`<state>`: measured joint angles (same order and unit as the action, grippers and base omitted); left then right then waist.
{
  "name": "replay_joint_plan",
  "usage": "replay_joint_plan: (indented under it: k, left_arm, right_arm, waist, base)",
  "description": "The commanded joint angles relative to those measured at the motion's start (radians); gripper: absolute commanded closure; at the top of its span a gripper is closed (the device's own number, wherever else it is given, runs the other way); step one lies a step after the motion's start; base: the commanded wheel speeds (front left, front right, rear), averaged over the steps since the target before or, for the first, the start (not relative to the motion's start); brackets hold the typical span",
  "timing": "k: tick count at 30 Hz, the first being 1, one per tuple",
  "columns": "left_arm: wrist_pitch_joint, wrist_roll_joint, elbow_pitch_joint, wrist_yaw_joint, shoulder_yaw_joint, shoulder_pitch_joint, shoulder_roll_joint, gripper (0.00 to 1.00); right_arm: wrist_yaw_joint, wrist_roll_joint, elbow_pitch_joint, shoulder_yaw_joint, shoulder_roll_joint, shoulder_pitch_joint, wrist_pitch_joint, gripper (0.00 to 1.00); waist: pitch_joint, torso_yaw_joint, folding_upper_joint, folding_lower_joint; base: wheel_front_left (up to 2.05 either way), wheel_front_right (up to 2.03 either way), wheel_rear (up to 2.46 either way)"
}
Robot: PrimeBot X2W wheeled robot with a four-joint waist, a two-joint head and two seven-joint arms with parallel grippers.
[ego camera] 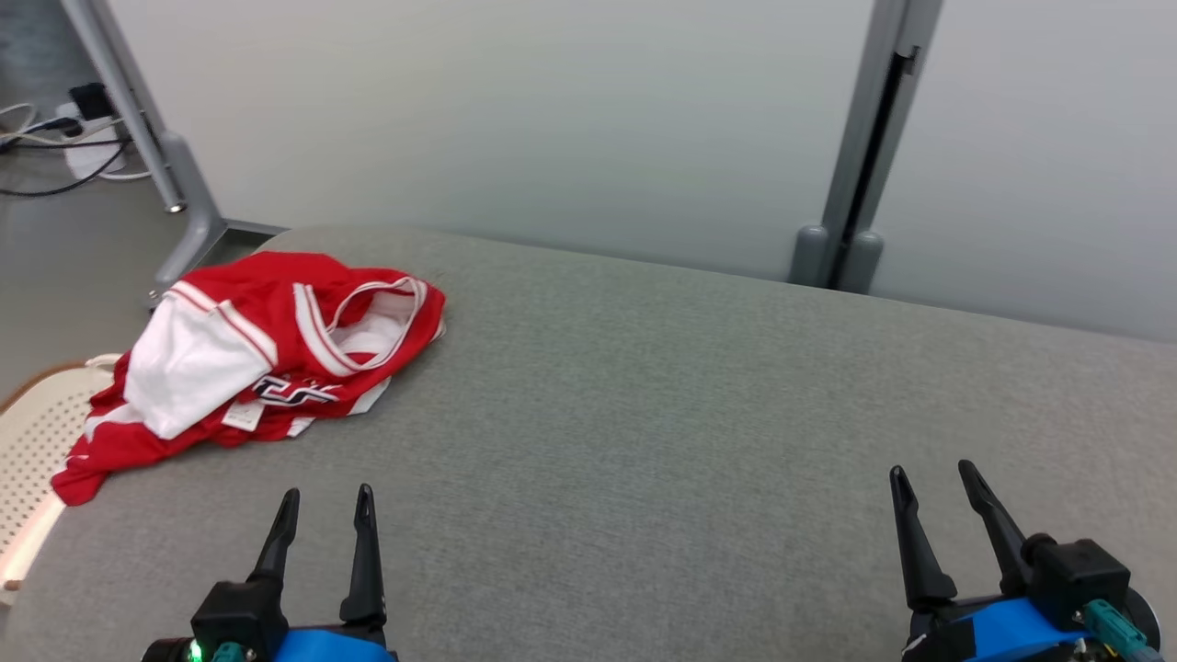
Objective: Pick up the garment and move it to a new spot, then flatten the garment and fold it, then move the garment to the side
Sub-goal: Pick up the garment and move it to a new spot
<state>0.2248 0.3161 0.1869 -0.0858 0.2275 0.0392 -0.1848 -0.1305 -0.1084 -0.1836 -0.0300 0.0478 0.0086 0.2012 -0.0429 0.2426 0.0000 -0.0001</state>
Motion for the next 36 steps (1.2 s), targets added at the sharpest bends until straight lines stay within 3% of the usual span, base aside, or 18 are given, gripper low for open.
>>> replay_joint_plan:
  k: [1, 16, 28, 36]
  left_arm:
    - [-0.002, -0.003, -0.006, -0.002, -0.001, 0.009, -0.004, 0.00]
    - [-0.007, 0.001, -0.028, -0.025, -0.006, 0.028, -0.024, 0.00]
    - [-0.005, 0.025, -0.047, -0.041, -0.032, 0.038, -0.042, 0.00]
    - [-0.151, 0.068, -0.192, -0.047, -0.082, -0.046, -0.105, 0.00]
  right_arm:
    - [0.000, -0.006, -0.001, 0.001, 0.005, 0.013, 0.003, 0.00]
    - [0.000, -0.022, -0.022, 0.020, 0.005, 0.014, 0.010, 0.00]
    - [0.000, -0.021, -0.035, 0.039, 0.005, -0.008, 0.012, 0.00]
    - [0.000, -0.019, -0.019, 0.037, 0.005, -0.018, 0.008, 0.00]
  waist:
    - [0.022, 0.047, 0.0000, 0.0001]
    - [0.016, 0.265, 0.0000, 0.0001]
    - [0.031, 0.275, 0.0000, 0.0001]
    - [0.066, 0.225, 0.0000, 0.0001]
  base:
    - [0.00, 0.00, 0.00]
    - [0.00, 0.00, 0.00]
    - [0.00, 0.00, 0.00]
    - [0.00, 0.00, 0.00]
